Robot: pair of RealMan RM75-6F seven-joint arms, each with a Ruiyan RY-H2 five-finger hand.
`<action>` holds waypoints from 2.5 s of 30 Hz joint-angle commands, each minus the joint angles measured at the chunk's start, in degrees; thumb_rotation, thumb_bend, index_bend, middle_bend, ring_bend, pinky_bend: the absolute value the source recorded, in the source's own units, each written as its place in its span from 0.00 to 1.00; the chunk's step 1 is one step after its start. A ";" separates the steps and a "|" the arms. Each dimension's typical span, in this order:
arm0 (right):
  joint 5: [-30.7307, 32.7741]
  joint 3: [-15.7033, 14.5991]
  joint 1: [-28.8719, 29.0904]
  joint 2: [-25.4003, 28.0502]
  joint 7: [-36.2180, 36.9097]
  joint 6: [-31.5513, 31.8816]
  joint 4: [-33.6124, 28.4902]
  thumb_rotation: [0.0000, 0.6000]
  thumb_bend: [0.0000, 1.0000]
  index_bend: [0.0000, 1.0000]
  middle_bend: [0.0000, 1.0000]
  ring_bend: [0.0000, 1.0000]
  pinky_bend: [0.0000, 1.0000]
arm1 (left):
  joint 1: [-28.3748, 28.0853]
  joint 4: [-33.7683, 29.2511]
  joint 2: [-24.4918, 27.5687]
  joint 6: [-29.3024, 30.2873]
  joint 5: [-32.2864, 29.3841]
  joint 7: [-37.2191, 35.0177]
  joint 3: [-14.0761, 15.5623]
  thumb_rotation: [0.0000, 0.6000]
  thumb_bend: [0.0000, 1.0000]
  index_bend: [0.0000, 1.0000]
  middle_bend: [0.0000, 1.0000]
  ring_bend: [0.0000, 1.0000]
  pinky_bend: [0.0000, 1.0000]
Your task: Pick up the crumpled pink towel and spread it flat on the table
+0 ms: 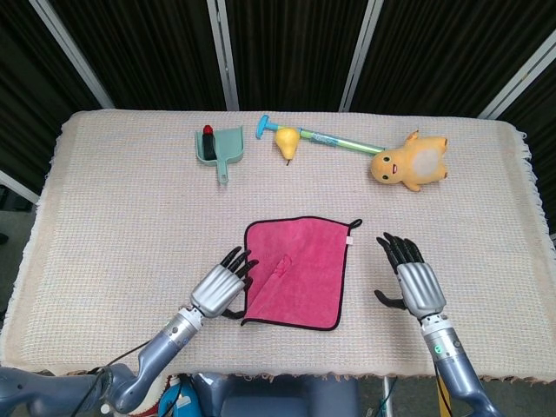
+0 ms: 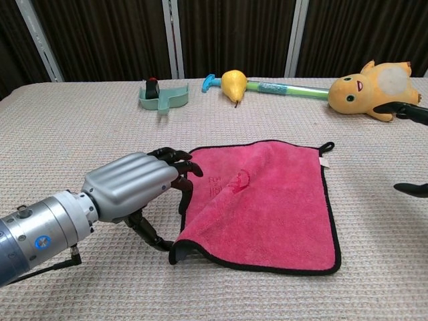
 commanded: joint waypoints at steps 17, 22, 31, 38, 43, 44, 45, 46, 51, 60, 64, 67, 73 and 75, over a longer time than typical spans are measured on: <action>0.57 0.85 -0.14 0.09 1.09 -0.39 0.70 1.00 0.28 0.00 0.00 0.00 0.00 | -1.29 2.86 -1.30 -2.01 0.50 3.07 0.30 1.00 0.03 0.49 0.13 0.00 0.01; 0.62 0.83 -0.15 -0.09 1.56 -0.70 1.39 1.00 0.28 0.00 0.00 0.00 0.00 | -1.05 4.79 -3.36 -0.81 0.80 3.14 -0.04 1.00 0.04 0.49 0.14 0.00 0.01; 0.73 0.96 -0.31 0.17 2.38 -0.83 1.81 1.00 0.28 0.00 0.00 0.00 0.00 | -1.10 6.00 -4.91 -0.10 1.97 2.73 0.25 1.00 0.19 0.49 0.14 0.00 0.01; 0.31 0.86 -0.43 0.22 2.59 -0.66 1.69 1.00 0.28 0.00 0.00 0.00 0.00 | -1.02 5.59 -4.72 -0.64 1.64 2.65 0.39 1.00 0.25 0.51 0.14 0.00 0.01; 0.23 0.72 -0.54 0.21 2.46 -0.71 1.62 1.00 0.28 0.00 0.00 0.00 0.00 | -0.91 5.64 -4.86 -1.30 1.75 2.28 1.12 1.00 0.28 0.51 0.14 0.00 0.01; 0.19 0.75 -0.55 0.26 2.49 -0.67 1.49 1.00 0.28 0.00 0.00 0.00 0.00 | -0.94 5.63 -4.74 -1.35 1.84 2.09 1.14 1.00 0.25 0.50 0.14 0.00 0.01; 0.16 0.78 -0.55 0.30 2.48 -0.65 1.41 1.00 0.28 0.00 0.00 0.00 0.00 | -0.98 5.61 -4.59 -1.44 1.87 1.94 1.13 1.00 0.23 0.50 0.14 0.00 0.01; 0.16 0.79 -0.55 0.31 2.47 -0.66 1.38 1.00 0.28 0.00 0.00 0.00 0.00 | -0.99 5.59 -4.53 -1.48 1.86 1.89 1.12 1.00 0.19 0.49 0.14 0.00 0.01; 0.09 0.71 -0.50 0.08 2.08 -0.82 1.30 1.00 0.28 0.00 0.00 0.00 0.00 | -0.85 5.71 -4.52 -1.54 1.67 1.94 1.05 1.00 0.22 0.54 0.15 0.00 0.01; 0.17 0.71 -0.63 0.07 1.96 -0.79 1.23 1.00 0.28 0.00 0.00 0.00 0.00 | -0.72 5.95 -4.13 -1.60 1.93 1.43 1.30 1.00 0.40 0.60 0.16 0.00 0.01; 0.14 0.63 -0.69 0.01 1.96 -0.84 1.35 1.00 0.28 0.00 0.00 0.00 0.00 | -0.63 5.85 -3.74 -1.67 1.81 1.29 1.27 1.00 0.40 0.60 0.16 0.00 0.01; 0.15 0.59 -0.74 -0.01 2.01 -0.87 1.36 1.00 0.28 0.00 0.00 0.00 0.00 | -0.59 5.66 -3.21 -1.60 1.88 1.41 1.28 1.00 0.40 0.60 0.16 0.00 0.01; -0.10 0.59 -0.82 0.21 1.97 -0.64 0.80 1.00 0.28 0.00 0.00 0.00 0.00 | -0.88 4.03 -0.59 -2.16 2.24 1.75 1.59 1.00 0.40 0.59 0.16 0.00 0.01; -0.16 0.59 -0.83 0.26 1.81 -0.60 0.53 1.00 0.28 0.00 0.00 0.00 0.00 | -1.10 3.06 0.81 -2.52 2.27 2.27 1.61 1.00 0.41 0.59 0.16 0.00 0.01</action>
